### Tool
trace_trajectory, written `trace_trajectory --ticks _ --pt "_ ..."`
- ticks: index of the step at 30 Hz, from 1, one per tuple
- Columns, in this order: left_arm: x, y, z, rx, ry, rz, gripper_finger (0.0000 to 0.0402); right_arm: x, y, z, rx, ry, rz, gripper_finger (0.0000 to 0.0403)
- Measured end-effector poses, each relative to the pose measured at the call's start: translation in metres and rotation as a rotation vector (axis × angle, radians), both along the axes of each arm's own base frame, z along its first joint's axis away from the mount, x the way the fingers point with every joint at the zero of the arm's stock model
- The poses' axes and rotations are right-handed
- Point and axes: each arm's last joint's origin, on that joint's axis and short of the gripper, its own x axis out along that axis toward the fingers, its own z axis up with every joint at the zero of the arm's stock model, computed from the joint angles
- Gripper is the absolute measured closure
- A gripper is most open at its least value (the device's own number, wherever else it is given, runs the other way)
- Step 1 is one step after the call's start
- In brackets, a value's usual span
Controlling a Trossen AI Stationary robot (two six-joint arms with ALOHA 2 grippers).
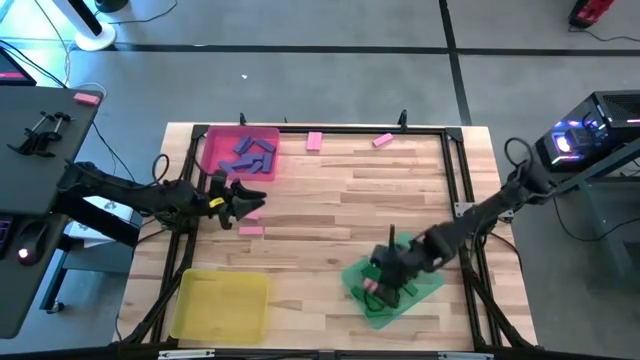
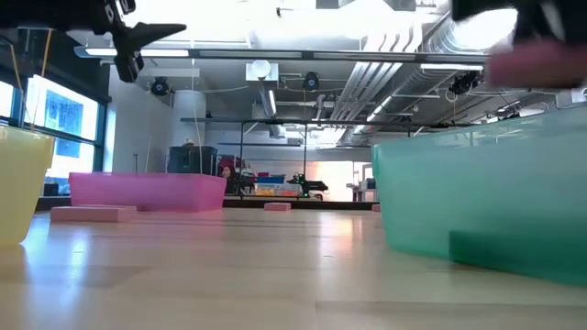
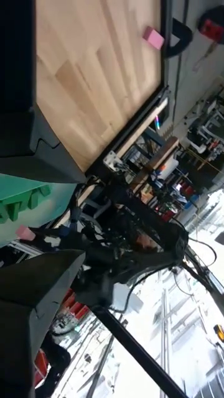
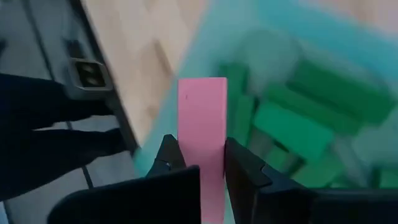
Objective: Sort blocks
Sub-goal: Put the pink block into the yellow bin
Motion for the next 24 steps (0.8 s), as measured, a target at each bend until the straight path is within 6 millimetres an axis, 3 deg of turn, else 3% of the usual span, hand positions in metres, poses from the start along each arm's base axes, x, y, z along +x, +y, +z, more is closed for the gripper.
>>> trace_trajectory --ticks 5,8,11,18,24 --pt "0.005 -0.001 -0.003 -0.006 0.017 -0.001 0.0232 -0.007 0.004 -0.026 -0.025 0.138 -0.124 0.0374" --pt "0.006 -0.001 -0.002 -0.01 -0.004 -0.001 0.0232 -0.005 -0.001 -0.026 -0.011 0.155 -0.198 0.0342" --pt "0.006 -0.001 -0.001 -0.013 -0.015 -0.003 0.0232 -0.002 -0.002 -0.02 0.005 0.148 -0.204 0.0295" --pt "0.006 -0.002 0.0 -0.044 -0.027 -0.017 0.0232 -0.001 0.004 0.002 0.063 0.199 -0.001 0.0188" --pt "0.012 0.002 -0.002 0.002 0.013 -0.007 0.0232 0.014 0.005 0.027 0.09 0.071 0.007 0.0161"
